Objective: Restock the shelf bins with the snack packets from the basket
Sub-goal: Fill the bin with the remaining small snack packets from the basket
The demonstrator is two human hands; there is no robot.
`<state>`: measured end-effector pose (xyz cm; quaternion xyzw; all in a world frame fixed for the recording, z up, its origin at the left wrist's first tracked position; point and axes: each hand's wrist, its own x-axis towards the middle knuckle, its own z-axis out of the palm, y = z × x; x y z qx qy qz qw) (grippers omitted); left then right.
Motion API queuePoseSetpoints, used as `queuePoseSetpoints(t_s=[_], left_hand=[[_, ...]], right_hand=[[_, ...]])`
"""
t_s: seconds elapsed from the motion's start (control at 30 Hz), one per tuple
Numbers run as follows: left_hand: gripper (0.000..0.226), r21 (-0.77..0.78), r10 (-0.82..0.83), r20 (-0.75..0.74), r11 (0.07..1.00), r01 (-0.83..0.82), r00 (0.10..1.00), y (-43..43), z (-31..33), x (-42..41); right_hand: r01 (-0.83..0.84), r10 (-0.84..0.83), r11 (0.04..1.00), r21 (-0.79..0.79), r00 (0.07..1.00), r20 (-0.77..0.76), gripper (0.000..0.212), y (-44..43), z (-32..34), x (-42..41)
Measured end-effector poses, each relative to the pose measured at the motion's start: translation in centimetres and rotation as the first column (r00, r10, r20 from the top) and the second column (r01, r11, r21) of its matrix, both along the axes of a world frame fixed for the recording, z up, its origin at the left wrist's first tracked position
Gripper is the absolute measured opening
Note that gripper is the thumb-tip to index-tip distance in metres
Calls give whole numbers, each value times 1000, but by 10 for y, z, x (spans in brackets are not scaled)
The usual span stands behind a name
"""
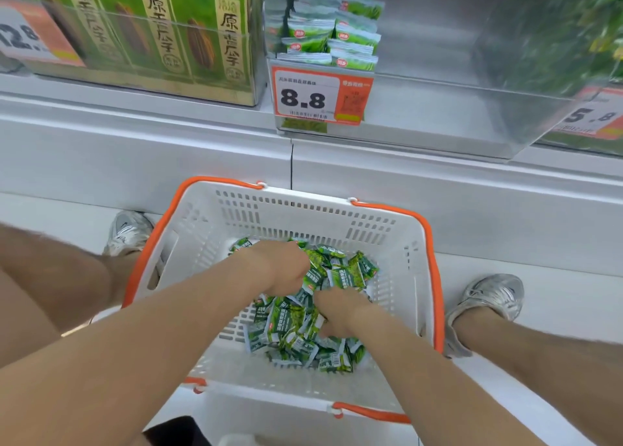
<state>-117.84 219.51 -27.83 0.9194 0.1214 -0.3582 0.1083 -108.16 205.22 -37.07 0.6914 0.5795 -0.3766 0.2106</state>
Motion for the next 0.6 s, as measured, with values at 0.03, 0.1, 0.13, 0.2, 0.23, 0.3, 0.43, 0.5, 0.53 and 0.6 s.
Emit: queuePoseSetpoints(t_s=[0.03,0.1,0.13,0.2,0.23,0.3,0.43,0.5,0.53,0.6], left_hand=[[29,-8,14,11,1000,-14,1000,1,2,0],[28,-35,39,32,999,-38,999,2,4,1],[25,-51,52,49,997,-50,997,3,4,1],[18,-89,93,88,992,-85,992,4,6,0],[32,-116,120,112,987,-107,986,5,8,-1],[66,-187,188,185,970,-153,965,6,12,-3],[55,-388,422,442,886,-255,792,11,26,-1],[37,-531,596,499,784,-323,629,18,38,1],[30,-577,653,509,742,-341,560,23,45,2],[22,-655,737,492,664,-361,464,32,58,3]], right_hand=[[56,-56,998,-3,997,-48,42,2,1,1],[210,-206,978,8,966,-157,34,6,6,7],[291,-279,957,21,935,-219,32,9,11,12],[452,-407,889,74,854,-324,26,15,25,25],[549,-481,831,90,791,-377,27,19,35,32],[766,-642,641,46,568,-515,31,29,57,43],[913,-746,390,-124,234,-624,22,45,113,51],[891,-717,398,-217,155,-680,39,47,138,57],[873,-672,429,-233,136,-728,47,47,147,61],[846,-547,522,-111,231,-805,47,42,162,69]])
